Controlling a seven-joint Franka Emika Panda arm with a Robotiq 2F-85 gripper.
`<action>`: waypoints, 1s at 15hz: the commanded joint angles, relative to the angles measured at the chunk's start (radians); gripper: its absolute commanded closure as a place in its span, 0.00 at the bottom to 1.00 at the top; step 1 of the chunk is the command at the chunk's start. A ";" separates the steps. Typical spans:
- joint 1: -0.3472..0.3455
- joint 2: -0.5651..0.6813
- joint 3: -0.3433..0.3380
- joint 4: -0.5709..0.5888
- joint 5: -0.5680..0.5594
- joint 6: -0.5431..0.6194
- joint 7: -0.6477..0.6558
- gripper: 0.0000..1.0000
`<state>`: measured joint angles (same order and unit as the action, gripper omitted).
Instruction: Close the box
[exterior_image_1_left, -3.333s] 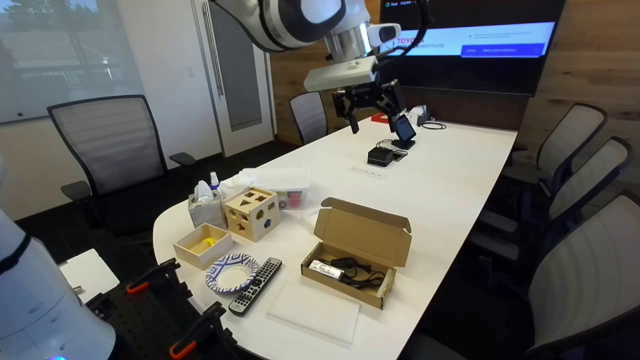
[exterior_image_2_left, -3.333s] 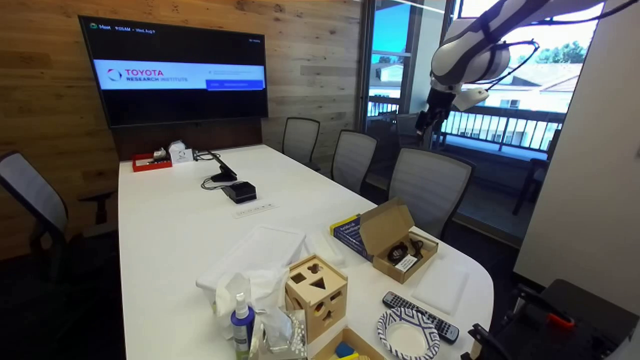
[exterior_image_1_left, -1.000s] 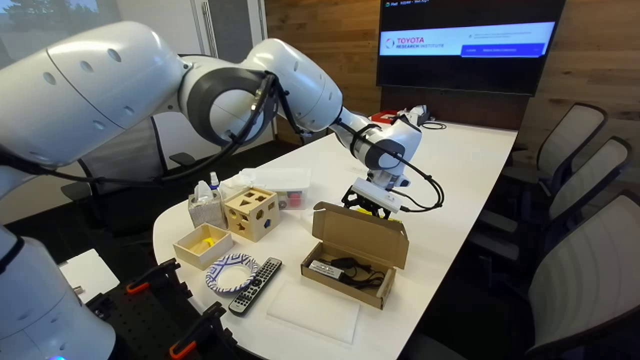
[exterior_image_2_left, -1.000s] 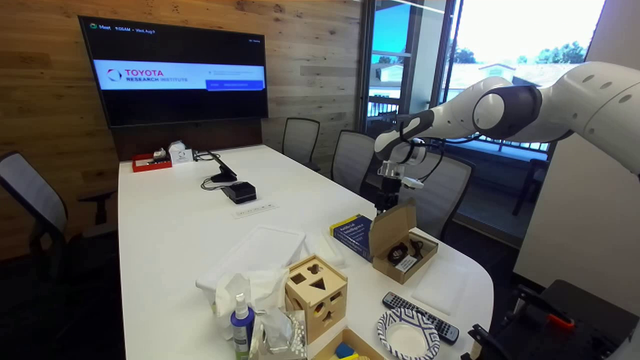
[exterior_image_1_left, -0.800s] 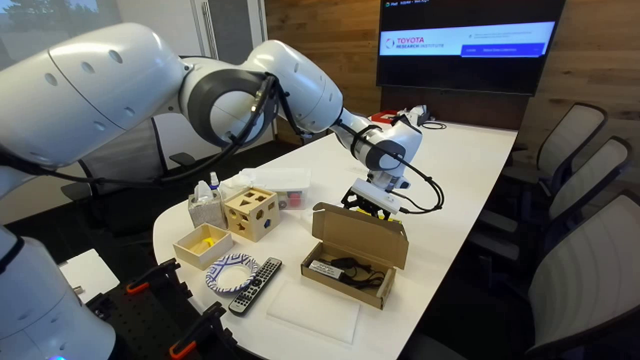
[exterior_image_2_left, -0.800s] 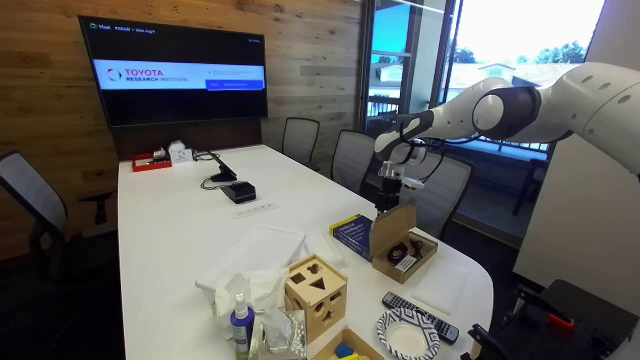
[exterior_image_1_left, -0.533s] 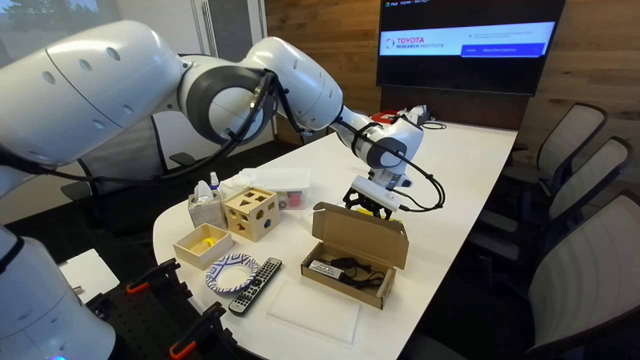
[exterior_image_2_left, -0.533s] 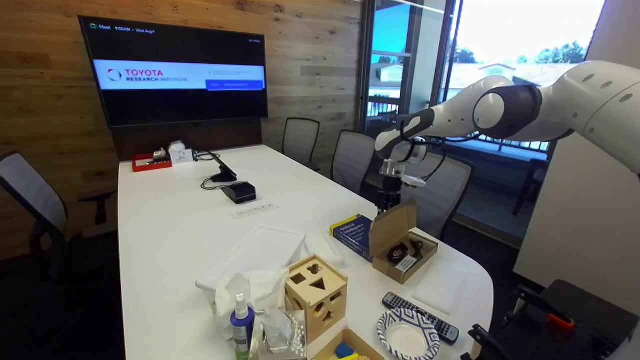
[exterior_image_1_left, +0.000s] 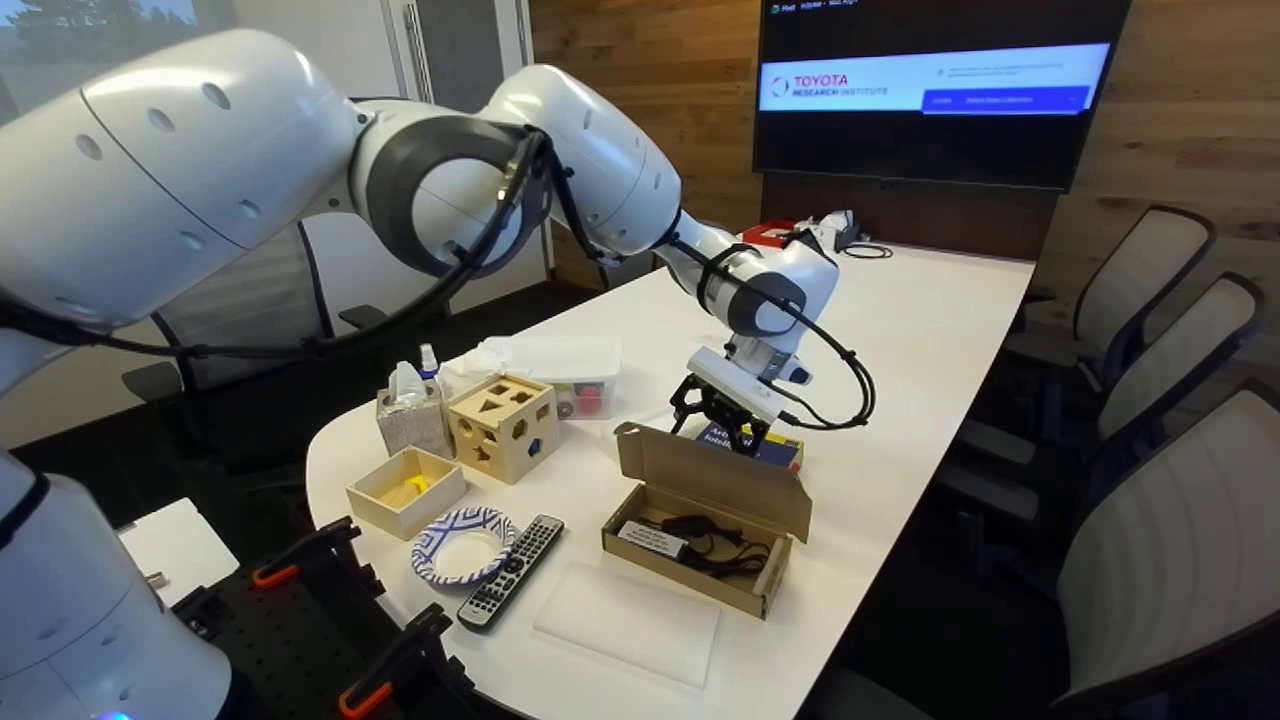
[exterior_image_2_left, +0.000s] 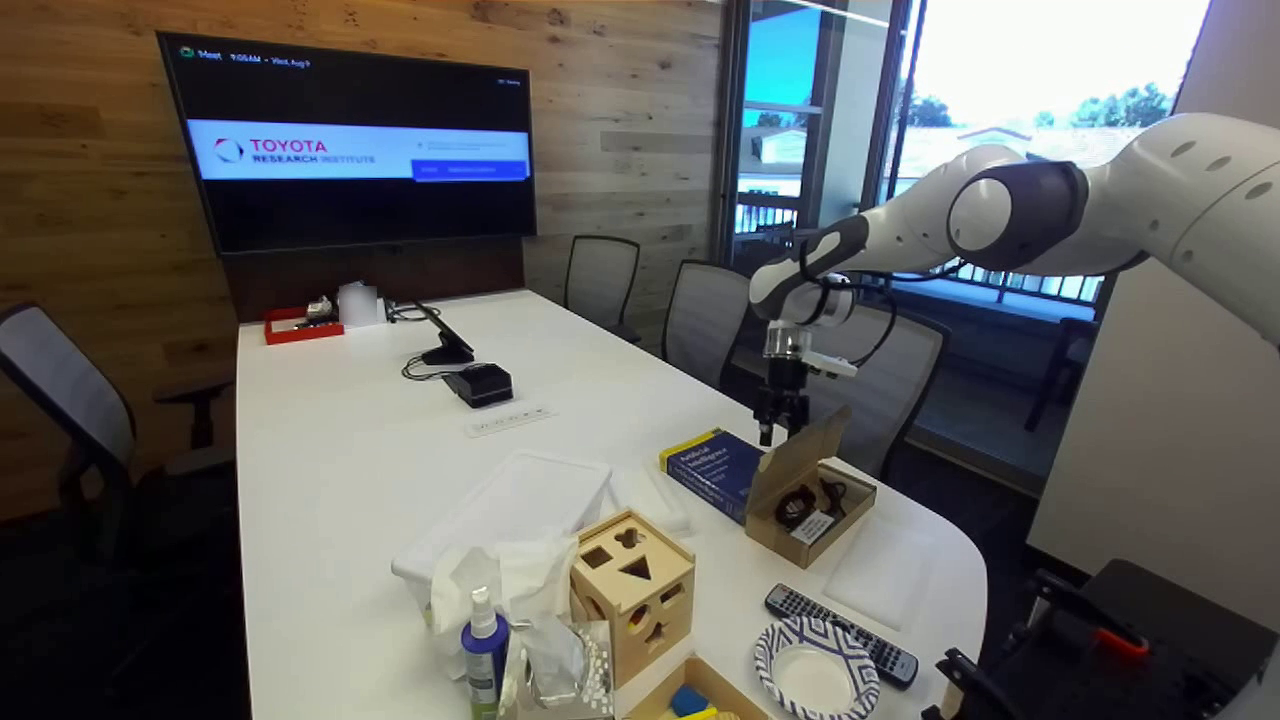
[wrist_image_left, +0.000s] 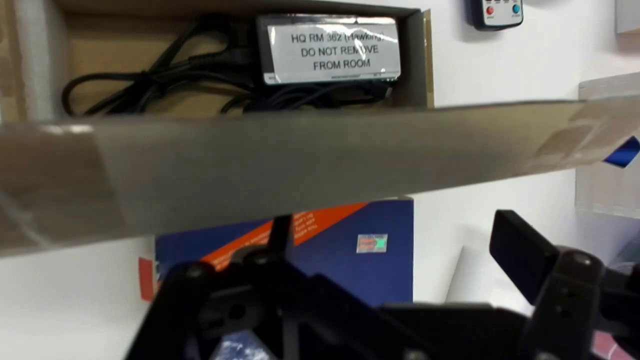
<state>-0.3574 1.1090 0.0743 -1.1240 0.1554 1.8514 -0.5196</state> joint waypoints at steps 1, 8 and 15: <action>0.013 -0.062 -0.021 -0.089 -0.013 -0.046 0.054 0.00; 0.066 -0.069 -0.090 -0.153 -0.055 0.033 0.201 0.00; 0.136 -0.059 -0.154 -0.202 -0.118 0.106 0.380 0.00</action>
<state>-0.2485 1.0802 -0.0527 -1.2660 0.0582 1.9325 -0.2117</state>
